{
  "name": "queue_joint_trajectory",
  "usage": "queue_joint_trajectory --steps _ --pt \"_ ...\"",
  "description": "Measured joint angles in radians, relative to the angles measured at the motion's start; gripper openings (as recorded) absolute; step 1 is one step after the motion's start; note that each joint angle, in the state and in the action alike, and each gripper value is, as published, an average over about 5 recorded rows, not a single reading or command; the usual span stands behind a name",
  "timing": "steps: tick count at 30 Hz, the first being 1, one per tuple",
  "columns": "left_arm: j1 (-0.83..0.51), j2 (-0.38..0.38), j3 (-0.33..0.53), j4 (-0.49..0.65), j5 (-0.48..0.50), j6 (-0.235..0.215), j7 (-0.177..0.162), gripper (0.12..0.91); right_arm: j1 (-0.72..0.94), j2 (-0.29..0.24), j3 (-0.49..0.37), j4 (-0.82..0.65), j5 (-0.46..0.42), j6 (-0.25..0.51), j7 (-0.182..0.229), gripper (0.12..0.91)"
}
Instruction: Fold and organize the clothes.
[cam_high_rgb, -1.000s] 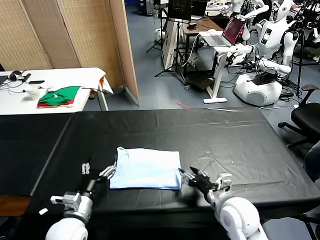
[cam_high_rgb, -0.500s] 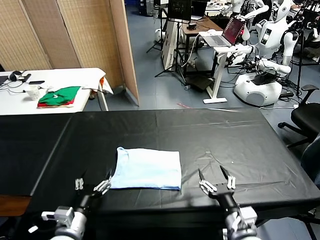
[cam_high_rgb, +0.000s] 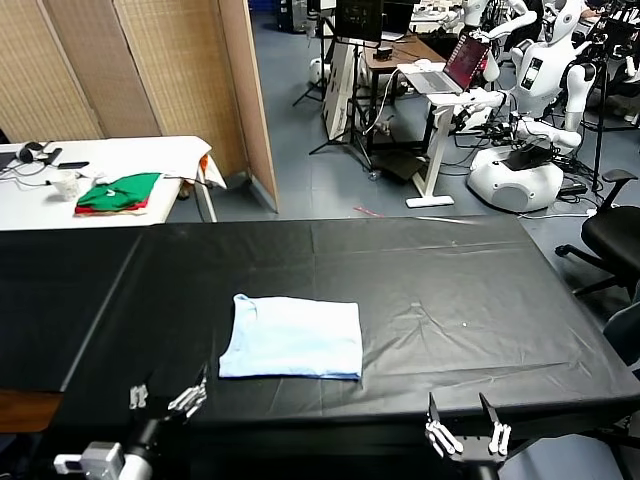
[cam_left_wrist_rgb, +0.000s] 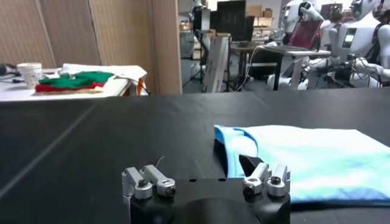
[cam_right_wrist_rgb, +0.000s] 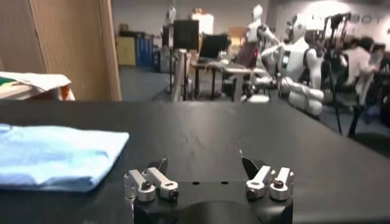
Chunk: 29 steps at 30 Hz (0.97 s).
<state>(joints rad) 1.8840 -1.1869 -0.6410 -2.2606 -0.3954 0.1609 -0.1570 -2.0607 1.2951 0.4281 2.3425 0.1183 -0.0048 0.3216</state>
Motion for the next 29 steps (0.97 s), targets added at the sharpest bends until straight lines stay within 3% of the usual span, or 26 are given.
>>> queue_joint_trajectory --steps 11,29 --pt "0.113 -0.064 -0.028 0.026 0.053 -0.152 0.05 0.907 -0.035 0.001 -0.014 0.046 0.011 -0.052 -0.008 0.907" --pt "0.171 -0.076 -0.039 0.023 0.056 -0.168 0.053 0.907 -0.034 -0.004 -0.013 0.034 0.009 -0.059 -0.017 0.907"
